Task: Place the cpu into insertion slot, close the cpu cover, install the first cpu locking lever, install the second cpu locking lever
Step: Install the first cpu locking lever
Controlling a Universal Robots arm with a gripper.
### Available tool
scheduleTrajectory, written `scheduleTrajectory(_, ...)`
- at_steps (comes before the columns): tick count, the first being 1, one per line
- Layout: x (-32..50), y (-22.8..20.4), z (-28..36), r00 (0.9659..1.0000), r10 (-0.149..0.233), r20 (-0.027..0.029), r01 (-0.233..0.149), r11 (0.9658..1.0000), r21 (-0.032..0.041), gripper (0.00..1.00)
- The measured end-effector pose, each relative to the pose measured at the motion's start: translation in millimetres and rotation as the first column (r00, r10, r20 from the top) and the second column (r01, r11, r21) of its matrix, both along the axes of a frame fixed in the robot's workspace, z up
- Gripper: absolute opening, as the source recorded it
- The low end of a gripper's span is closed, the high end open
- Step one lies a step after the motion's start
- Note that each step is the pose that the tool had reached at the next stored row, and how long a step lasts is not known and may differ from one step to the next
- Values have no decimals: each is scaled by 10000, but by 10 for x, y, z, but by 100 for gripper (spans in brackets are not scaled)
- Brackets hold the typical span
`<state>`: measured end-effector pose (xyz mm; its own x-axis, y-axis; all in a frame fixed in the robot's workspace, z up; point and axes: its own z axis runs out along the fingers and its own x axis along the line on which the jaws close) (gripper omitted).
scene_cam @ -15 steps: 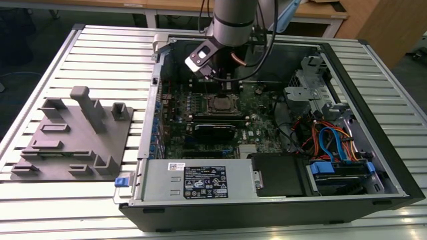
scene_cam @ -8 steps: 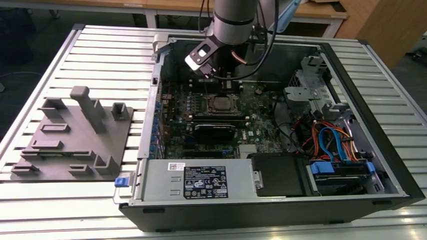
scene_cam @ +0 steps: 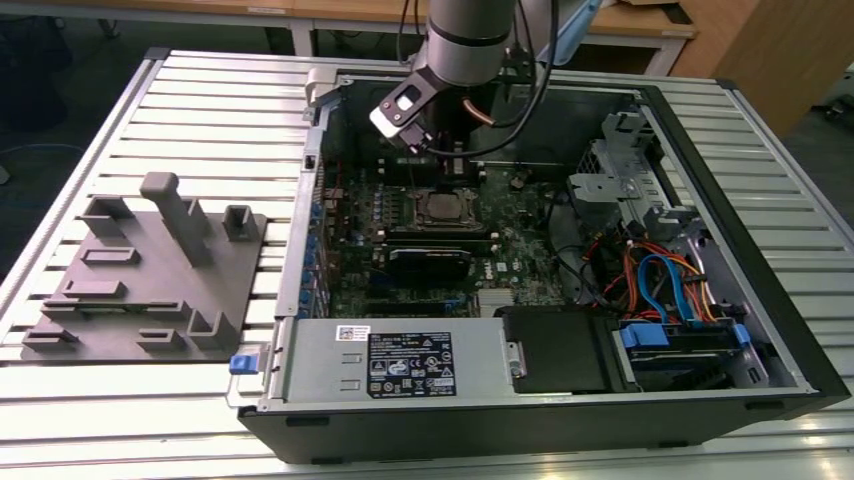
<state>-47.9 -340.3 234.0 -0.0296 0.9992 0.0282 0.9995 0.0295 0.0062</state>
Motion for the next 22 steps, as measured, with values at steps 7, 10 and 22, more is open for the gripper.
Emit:
scheduleTrajectory(7,0,0,52,10000,1,0,-1,10000,7,10)
scheduleTrajectory(10,0,0,77,10000,-1,0,1,10000,11,10)
scheduleTrajectory(22,0,0,170,10000,0,-2,0,10000,37,10)
